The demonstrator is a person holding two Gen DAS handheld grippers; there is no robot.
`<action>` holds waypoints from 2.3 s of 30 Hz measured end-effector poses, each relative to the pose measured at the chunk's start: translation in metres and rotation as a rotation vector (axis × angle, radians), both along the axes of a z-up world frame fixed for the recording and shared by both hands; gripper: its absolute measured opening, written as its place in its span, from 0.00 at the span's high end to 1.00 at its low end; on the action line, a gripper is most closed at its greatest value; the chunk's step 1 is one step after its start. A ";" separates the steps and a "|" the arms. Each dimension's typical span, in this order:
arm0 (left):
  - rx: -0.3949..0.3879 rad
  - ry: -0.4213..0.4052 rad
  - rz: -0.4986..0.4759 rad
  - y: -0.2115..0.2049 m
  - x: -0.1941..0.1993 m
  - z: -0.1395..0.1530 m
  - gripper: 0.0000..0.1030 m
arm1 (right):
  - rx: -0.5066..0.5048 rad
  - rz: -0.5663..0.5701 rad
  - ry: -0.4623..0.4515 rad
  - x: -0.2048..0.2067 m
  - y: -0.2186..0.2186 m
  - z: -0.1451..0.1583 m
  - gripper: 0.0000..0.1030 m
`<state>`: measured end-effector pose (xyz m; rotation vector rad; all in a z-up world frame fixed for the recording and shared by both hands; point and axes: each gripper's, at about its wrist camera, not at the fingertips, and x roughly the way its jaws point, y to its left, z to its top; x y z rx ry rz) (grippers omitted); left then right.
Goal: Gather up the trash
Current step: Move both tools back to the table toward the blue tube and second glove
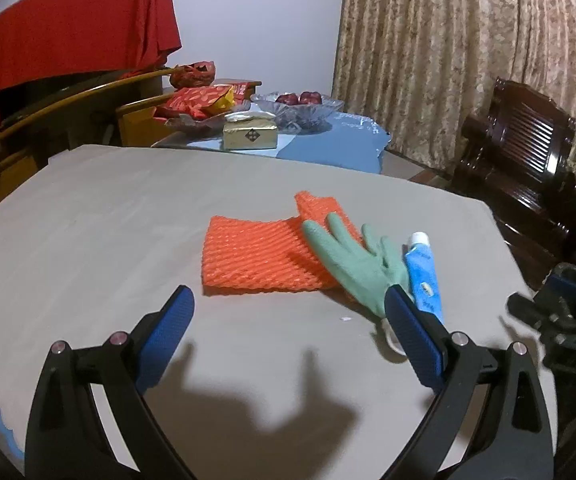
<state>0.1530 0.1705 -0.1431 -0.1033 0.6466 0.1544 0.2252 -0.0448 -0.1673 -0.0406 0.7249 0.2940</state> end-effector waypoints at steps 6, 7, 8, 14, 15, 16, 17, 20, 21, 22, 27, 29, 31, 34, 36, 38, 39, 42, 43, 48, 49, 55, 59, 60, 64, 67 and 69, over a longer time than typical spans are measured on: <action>-0.008 0.017 0.009 0.008 0.006 -0.009 0.09 | -0.035 0.049 0.039 0.008 0.024 -0.020 0.06; -0.010 0.018 0.010 0.009 0.007 -0.010 0.09 | -0.042 0.053 0.044 0.010 0.026 -0.022 0.06; -0.012 0.019 0.011 0.010 0.008 -0.012 0.09 | -0.049 0.061 0.053 0.013 0.030 -0.025 0.06; -0.023 0.026 0.019 0.012 0.012 -0.016 0.09 | -0.072 0.095 0.074 0.019 0.043 -0.034 0.06; -0.027 0.027 0.020 0.013 0.013 -0.017 0.09 | -0.074 0.098 0.073 0.020 0.046 -0.035 0.06; -0.029 0.026 0.021 0.013 0.013 -0.018 0.09 | -0.076 0.099 0.074 0.021 0.047 -0.035 0.06; -0.031 0.026 0.021 0.014 0.014 -0.018 0.09 | -0.077 0.099 0.074 0.022 0.049 -0.035 0.06; -0.032 0.028 0.020 0.014 0.014 -0.019 0.09 | -0.084 0.088 0.076 0.026 0.047 -0.037 0.06; -0.033 0.029 0.019 0.014 0.015 -0.019 0.09 | -0.085 0.084 0.077 0.026 0.046 -0.038 0.06; -0.034 0.029 0.017 0.014 0.015 -0.019 0.09 | -0.092 0.075 0.077 0.026 0.044 -0.039 0.06; -0.037 0.029 0.014 0.010 0.017 -0.021 0.09 | -0.099 0.007 0.075 0.034 0.021 -0.037 0.06; -0.037 0.030 0.014 0.009 0.018 -0.022 0.09 | -0.107 -0.022 0.075 0.038 0.012 -0.036 0.06; -0.037 0.031 0.015 0.009 0.018 -0.022 0.09 | -0.087 -0.024 0.075 0.040 0.008 -0.033 0.06; -0.039 0.034 0.022 0.009 0.019 -0.023 0.09 | -0.073 0.009 0.061 0.038 0.016 -0.029 0.06; -0.038 0.034 0.027 0.008 0.020 -0.023 0.09 | -0.054 0.041 0.065 0.037 0.027 -0.029 0.06; -0.036 0.034 0.029 0.009 0.020 -0.023 0.09 | -0.050 0.066 0.065 0.036 0.039 -0.029 0.06; -0.035 0.033 0.030 0.009 0.020 -0.023 0.09 | -0.045 0.074 0.065 0.036 0.043 -0.029 0.06; -0.036 0.032 0.035 0.011 0.021 -0.023 0.09 | -0.034 0.086 0.067 0.037 0.053 -0.028 0.06; -0.038 0.033 0.036 0.013 0.021 -0.023 0.09 | -0.036 0.089 0.067 0.038 0.056 -0.028 0.06; -0.045 0.037 0.037 0.014 0.023 -0.025 0.09 | -0.053 0.081 0.075 0.041 0.058 -0.032 0.06; -0.046 0.039 0.035 0.014 0.023 -0.026 0.09 | -0.054 0.076 0.078 0.042 0.056 -0.032 0.06; -0.051 0.042 0.027 0.014 0.026 -0.029 0.09 | -0.075 0.030 0.109 0.047 0.036 -0.040 0.06; -0.050 0.041 0.018 0.010 0.026 -0.028 0.09 | -0.098 -0.014 0.117 0.046 0.021 -0.045 0.06; -0.049 0.040 0.015 0.009 0.027 -0.028 0.09 | -0.093 -0.024 0.120 0.046 0.017 -0.045 0.06; -0.052 0.041 0.014 0.007 0.029 -0.028 0.09 | -0.043 -0.022 0.098 0.045 0.009 -0.039 0.06; -0.052 0.040 0.015 0.008 0.031 -0.027 0.09 | -0.013 -0.009 0.085 0.051 0.013 -0.035 0.06; -0.049 0.038 0.017 0.008 0.031 -0.027 0.09 | -0.003 -0.003 0.084 0.062 0.020 -0.034 0.07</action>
